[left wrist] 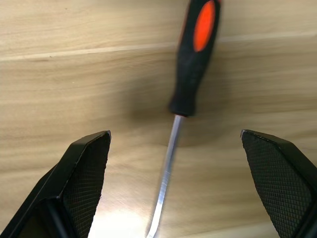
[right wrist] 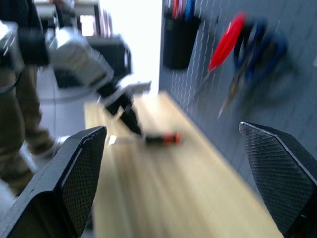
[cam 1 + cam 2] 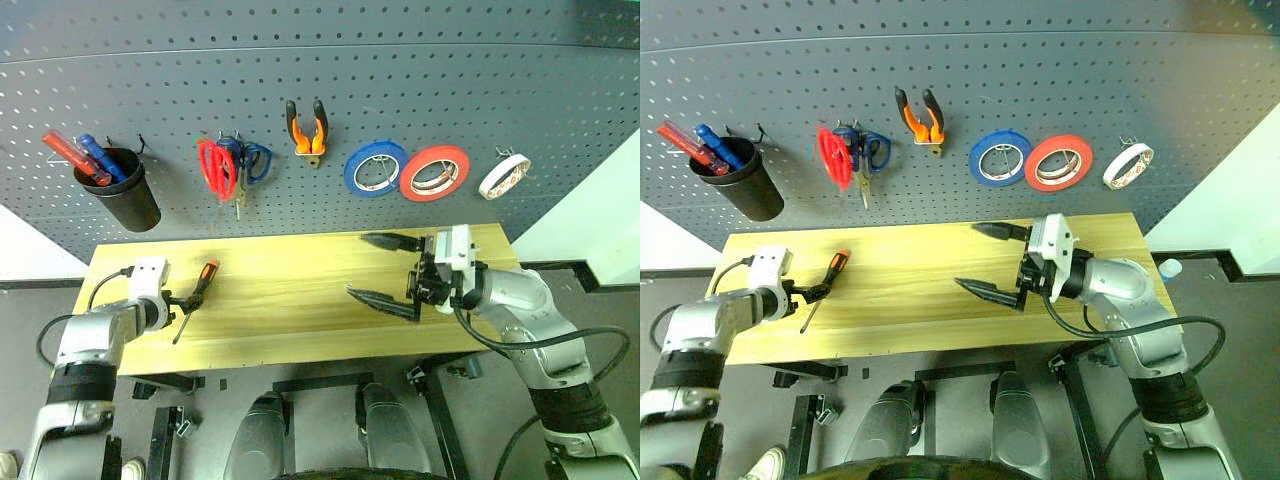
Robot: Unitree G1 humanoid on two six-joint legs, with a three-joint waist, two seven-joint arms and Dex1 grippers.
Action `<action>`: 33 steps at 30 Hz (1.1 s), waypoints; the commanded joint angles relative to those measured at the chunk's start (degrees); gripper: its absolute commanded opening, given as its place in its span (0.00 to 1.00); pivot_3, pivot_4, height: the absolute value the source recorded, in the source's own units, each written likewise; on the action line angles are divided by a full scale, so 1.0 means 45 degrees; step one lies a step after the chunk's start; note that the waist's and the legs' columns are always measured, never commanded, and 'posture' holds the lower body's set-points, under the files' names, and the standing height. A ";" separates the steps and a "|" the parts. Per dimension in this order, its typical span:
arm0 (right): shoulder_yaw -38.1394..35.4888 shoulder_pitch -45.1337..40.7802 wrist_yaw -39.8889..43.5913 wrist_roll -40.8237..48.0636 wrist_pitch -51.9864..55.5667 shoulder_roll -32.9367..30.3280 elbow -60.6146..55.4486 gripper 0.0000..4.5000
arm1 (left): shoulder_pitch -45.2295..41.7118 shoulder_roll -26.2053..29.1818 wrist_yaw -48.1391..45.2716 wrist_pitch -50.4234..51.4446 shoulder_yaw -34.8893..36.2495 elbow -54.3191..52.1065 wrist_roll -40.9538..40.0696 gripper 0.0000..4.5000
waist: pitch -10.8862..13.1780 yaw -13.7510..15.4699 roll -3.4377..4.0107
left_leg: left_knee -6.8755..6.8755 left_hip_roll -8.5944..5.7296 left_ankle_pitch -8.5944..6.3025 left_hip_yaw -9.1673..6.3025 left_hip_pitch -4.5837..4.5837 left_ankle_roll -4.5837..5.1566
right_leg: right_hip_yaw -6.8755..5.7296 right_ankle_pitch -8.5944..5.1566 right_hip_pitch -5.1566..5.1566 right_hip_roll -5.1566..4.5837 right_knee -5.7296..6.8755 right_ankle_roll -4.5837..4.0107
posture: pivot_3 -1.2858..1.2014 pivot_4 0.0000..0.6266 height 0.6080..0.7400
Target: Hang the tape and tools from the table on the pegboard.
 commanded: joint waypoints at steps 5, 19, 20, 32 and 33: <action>0.0248 0.1426 0.0596 -0.1717 -0.2011 -0.0753 0.0727 1.00 | -0.2322 0.0016 -0.0837 -0.1741 -0.0761 0.3666 0.1205 0.99 | -0.0005 -0.0043 -0.0009 | -0.0001 0.0000 0.0000 0.0002 0.0001 0.0000 | 0.0000 0.0001 -0.0002 0.0000 0.0004 0.0005 | 0.48 0.26 0.93; 0.0026 0.1902 0.0201 -0.1758 -0.2353 -0.0701 0.0793 1.00 | -0.4044 -0.0279 -0.2082 -0.3563 -0.1765 0.7257 0.2813 0.64 | -0.0005 -0.0253 -0.0011 | 0.0000 0.0000 0.0000 0.0007 -0.0001 0.0000 | 0.0005 -0.0012 -0.0001 -0.0001 0.0001 0.0065 | 0.47 0.28 0.93; 0.0021 0.1893 0.0187 -0.1750 -0.2358 -0.0703 0.0808 1.00 | -0.4084 -0.0289 -0.2077 -0.3642 -0.1760 0.7399 0.2865 0.57 | -0.0005 -0.0275 -0.0011 | 0.0001 0.0001 0.0000 0.0007 -0.0001 0.0000 | 0.0006 -0.0012 -0.0001 -0.0001 0.0001 0.0066 | 0.47 0.28 0.93; 0.0008 0.1597 0.0076 -0.1666 -0.2348 -0.0647 0.0805 1.00 | -0.3387 0.0139 -0.2439 -0.4169 -0.1430 0.6983 0.2889 0.10 | -0.0005 -0.0363 -0.0010 | 0.0000 0.0001 0.0000 0.0006 0.0001 0.0000 | 0.0006 -0.0013 -0.0001 -0.0001 0.0003 0.0077 | 0.47 0.27 0.93; -0.0034 0.1482 0.0066 -0.1578 -0.2384 -0.0599 0.0736 1.00 | -0.2858 0.0301 -0.2692 -0.4333 -0.1316 0.6099 0.2735 0.10 | -0.0005 -0.0391 -0.0010 | 0.0000 0.0001 0.0000 0.0006 0.0001 0.0000 | 0.0006 -0.0013 -0.0002 -0.0001 0.0003 0.0077 | 0.47 0.27 0.93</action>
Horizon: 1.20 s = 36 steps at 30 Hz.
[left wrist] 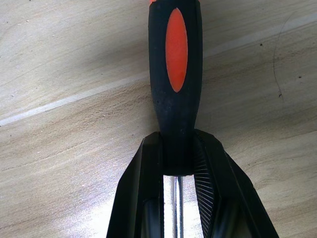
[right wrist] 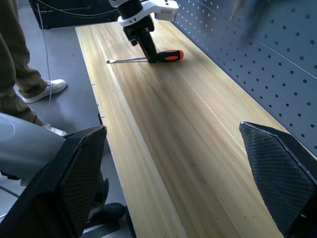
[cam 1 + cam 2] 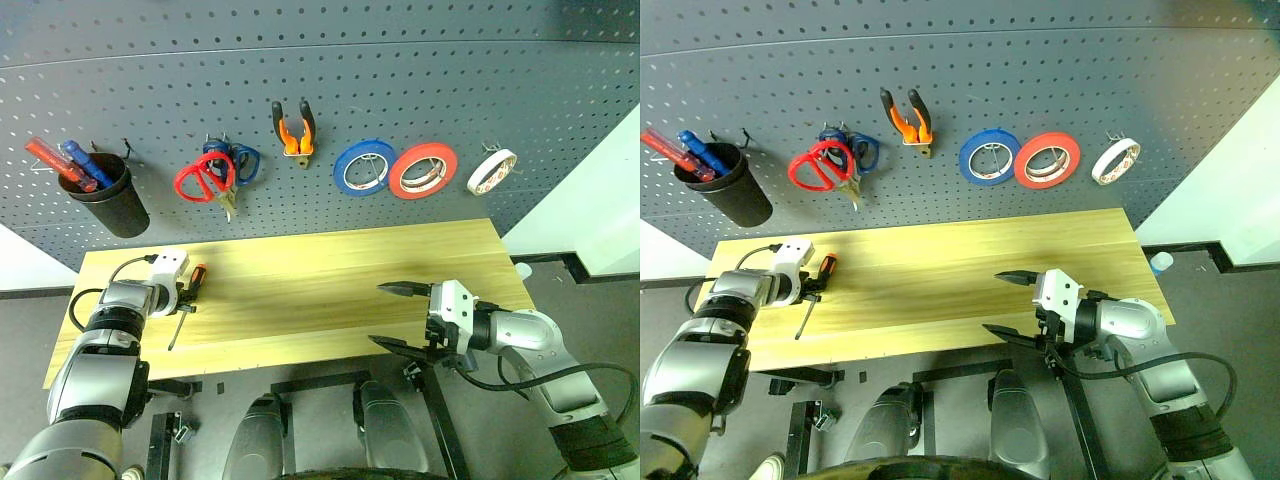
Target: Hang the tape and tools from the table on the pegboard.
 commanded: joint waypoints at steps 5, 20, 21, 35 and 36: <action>-0.0940 -0.1361 -0.0242 0.2132 0.0830 0.0517 -0.1266 1.00 | 0.4568 0.1183 -0.1825 -0.1141 0.2561 -0.7311 -0.2226 0.10 | 0.0003 -0.0070 0.0005 | -0.0014 0.0011 -0.0001 0.0002 -0.0001 -0.0001 | 0.0011 0.0025 -0.0020 0.0000 0.0005 -0.0042 | 0.47 0.27 0.93; -0.2011 -0.4848 -0.1690 0.7008 0.4566 0.1696 -0.2450 1.00 | 0.8925 0.0558 -0.1722 -0.0901 0.9565 -1.6674 -0.9519 0.10 | -0.0013 0.0399 0.0008 | 0.0001 0.0020 -0.0001 0.0009 -0.0010 -0.0001 | 0.0013 0.0012 -0.0010 0.0004 -0.0027 -0.0120 | 0.50 0.23 0.93; -0.1983 -0.4887 -0.1613 0.6941 0.4554 0.1713 -0.2348 1.00 | 0.8574 0.0765 -0.1605 -0.0820 0.9781 -1.6823 -0.9910 0.10 | -0.0013 0.0404 0.0007 | 0.0001 0.0020 -0.0001 0.0010 -0.0010 -0.0001 | 0.0013 0.0013 -0.0010 0.0005 -0.0027 -0.0120 | 0.50 0.23 0.93; -0.1900 -0.4627 -0.1357 0.6455 0.4537 0.2024 -0.1911 1.00 | 0.1810 0.3608 -0.0271 -0.3485 0.8728 -1.3080 -0.8040 0.10 | -0.0034 0.0332 -0.0002 | -0.0013 0.0021 -0.0001 0.0033 -0.0003 0.0002 | 0.0033 0.0040 -0.0018 0.0021 -0.0029 -0.0070 | 0.50 0.21 0.93; -0.1952 -0.4565 -0.1395 0.6454 0.4529 0.2015 -0.1959 1.00 | 0.1723 0.3650 -0.0455 -0.3934 0.8541 -1.2557 -0.7670 0.10 | -0.0034 0.0320 -0.0003 | -0.0013 0.0021 -0.0001 0.0034 -0.0003 0.0002 | 0.0033 0.0040 -0.0018 0.0021 -0.0029 -0.0070 | 0.50 0.21 0.93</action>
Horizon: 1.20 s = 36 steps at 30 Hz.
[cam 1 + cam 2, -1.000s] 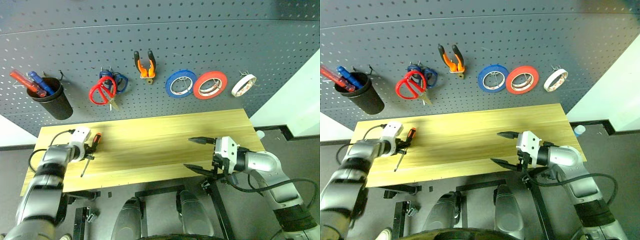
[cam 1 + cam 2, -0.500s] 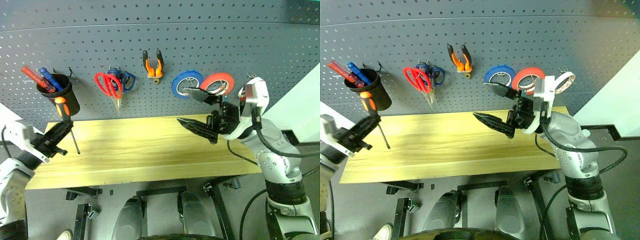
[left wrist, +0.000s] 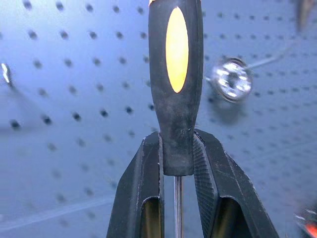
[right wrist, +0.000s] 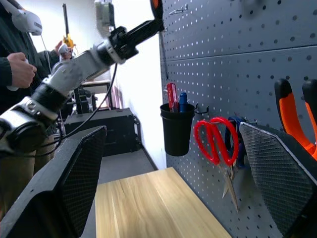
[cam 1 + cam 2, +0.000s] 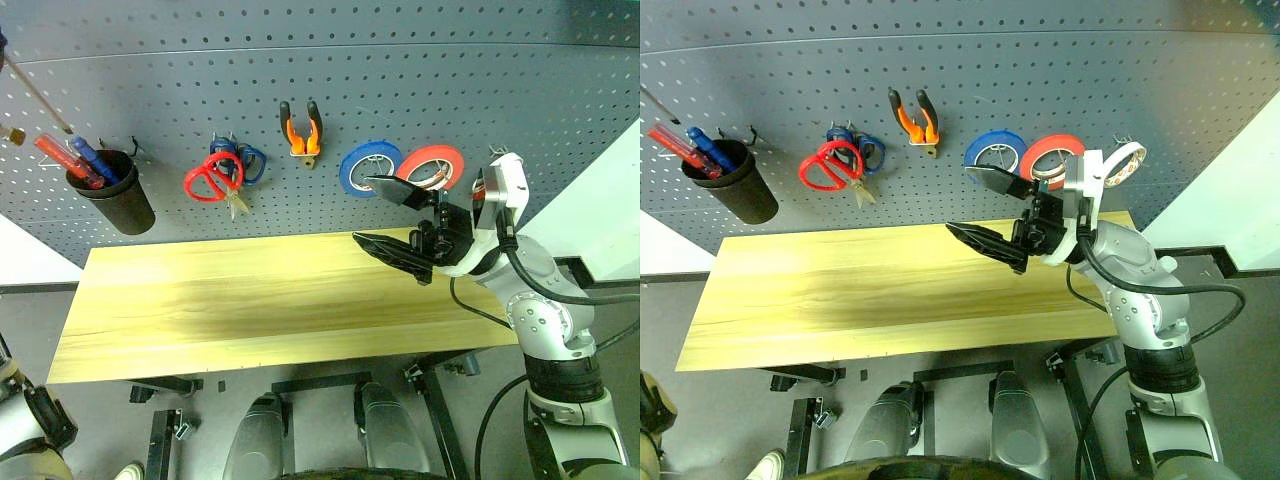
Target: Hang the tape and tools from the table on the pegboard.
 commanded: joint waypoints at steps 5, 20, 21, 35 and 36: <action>-0.0419 0.0252 -0.0133 0.0053 -0.0099 0.0055 -0.0450 1.00 | -0.0558 0.0221 -0.1230 -0.2548 -0.1090 0.2978 0.1954 0.10 | -0.0001 0.0008 -0.0003 | 0.0002 0.0000 0.0000 0.0004 -0.0005 0.0000 | 0.0002 0.0000 -0.0001 0.0000 -0.0005 -0.0001 | 0.49 0.20 0.93; -0.0576 0.0243 -0.0158 0.0233 0.0048 -0.0107 -0.0401 1.00 | 0.0003 -0.0510 -0.2474 -0.3356 -0.0869 0.5197 0.1804 0.64 | -0.0006 -0.0002 -0.0010 | 0.0006 0.0001 0.0000 0.0005 -0.0006 -0.0001 | 0.0003 0.0007 -0.0002 -0.0001 -0.0003 0.0009 | 0.49 0.18 0.93; -0.0582 0.0240 -0.0154 0.0242 0.0055 -0.0114 -0.0403 1.00 | 0.0049 -0.0500 -0.2312 -0.3589 -0.0791 0.5140 0.1932 0.72 | -0.0007 -0.0001 -0.0011 | 0.0006 0.0001 0.0000 0.0005 -0.0006 0.0000 | 0.0003 0.0007 -0.0002 -0.0001 -0.0003 0.0010 | 0.49 0.18 0.93; -0.0541 0.1077 0.0065 -0.0991 -0.0494 -0.0463 -0.0216 1.00 | 0.5883 -0.1104 -0.1976 0.1339 -0.0056 -0.4497 -0.2263 0.79 | -0.0026 0.0002 0.0001 | 0.0004 0.0004 0.0000 0.0017 0.0000 -0.0001 | 0.0018 0.0007 -0.0001 -0.0004 -0.0004 0.0008 | 0.50 0.18 0.93; -0.0504 0.1156 0.0067 -0.1287 -0.0675 -0.0478 -0.0119 1.00 | 0.6357 -0.1227 -0.1897 0.1403 -0.0279 -0.4970 -0.2099 0.79 | -0.0035 0.0004 -0.0001 | 0.0006 0.0004 0.0000 0.0023 0.0003 -0.0001 | 0.0025 0.0004 -0.0001 -0.0004 0.0000 0.0000 | 0.50 0.18 0.93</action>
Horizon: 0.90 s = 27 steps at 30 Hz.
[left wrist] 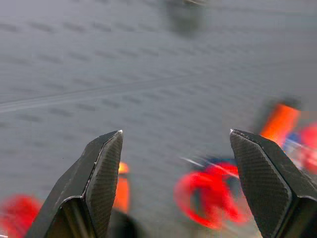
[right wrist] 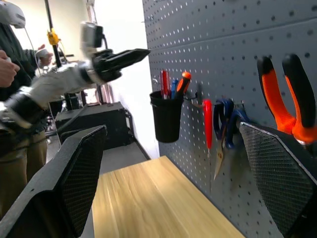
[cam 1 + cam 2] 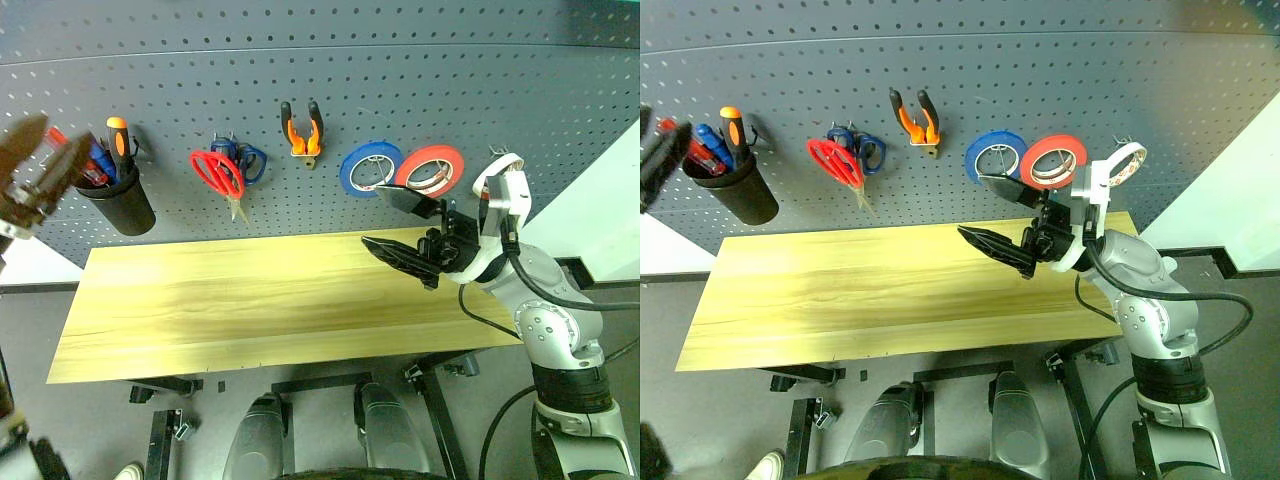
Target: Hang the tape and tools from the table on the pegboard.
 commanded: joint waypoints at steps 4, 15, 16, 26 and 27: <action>0.0021 0.1082 0.0417 -0.2212 -0.1623 -0.0609 0.0715 1.00 | 0.3202 -0.1592 0.1053 -0.0570 -0.2624 -0.3081 0.2478 0.79 | -0.0089 0.0038 0.0011 | 0.0008 0.0000 0.0000 0.0011 0.0007 -0.0001 | 0.0005 -0.0015 0.0012 0.0001 -0.0010 -0.0046 | 0.51 0.20 0.93; -0.0815 0.3930 0.1205 -0.4881 -0.5648 -0.1187 0.5382 1.00 | 0.5616 -0.4804 0.0897 -0.7738 -0.4989 0.2857 0.7475 0.79 | -0.0392 0.0041 0.0065 | 0.0007 0.0000 -0.0005 0.0048 0.0074 0.0007 | 0.0026 -0.0023 0.0081 0.0001 -0.0045 -0.0046 | 0.51 0.18 0.93; -0.0919 0.4056 0.1254 -0.5039 -0.6071 -0.1226 0.5864 1.00 | 0.5723 -0.4924 0.0780 -0.8324 -0.5074 0.3467 0.7594 0.79 | -0.0396 0.0027 0.0062 | 0.0008 0.0000 -0.0006 0.0054 0.0089 0.0008 | 0.0030 -0.0035 0.0094 0.0001 -0.0049 -0.0028 | 0.51 0.18 0.93; -0.1402 0.4022 0.1228 -0.5975 -0.8774 -0.1297 0.9823 1.00 | 0.6231 -0.5917 0.1060 -1.2046 -0.5000 0.7950 0.7963 0.79 | -0.0619 -0.0151 0.0150 | 0.0008 0.0067 -0.0065 0.0136 0.0156 0.0060 | -0.0001 -0.0049 0.0269 -0.0001 -0.0306 -0.0008 | 0.50 0.17 0.93; -0.1400 0.3949 0.1228 -0.5985 -0.8869 -0.1287 0.9985 1.00 | 0.6208 -0.5954 0.1108 -1.2206 -0.5034 0.8090 0.7956 0.79 | -0.0626 -0.0148 0.0148 | 0.0007 0.0067 -0.0084 0.0169 0.0169 0.0069 | 0.0021 -0.0049 0.0270 -0.0007 -0.0304 -0.0008 | 0.50 0.17 0.93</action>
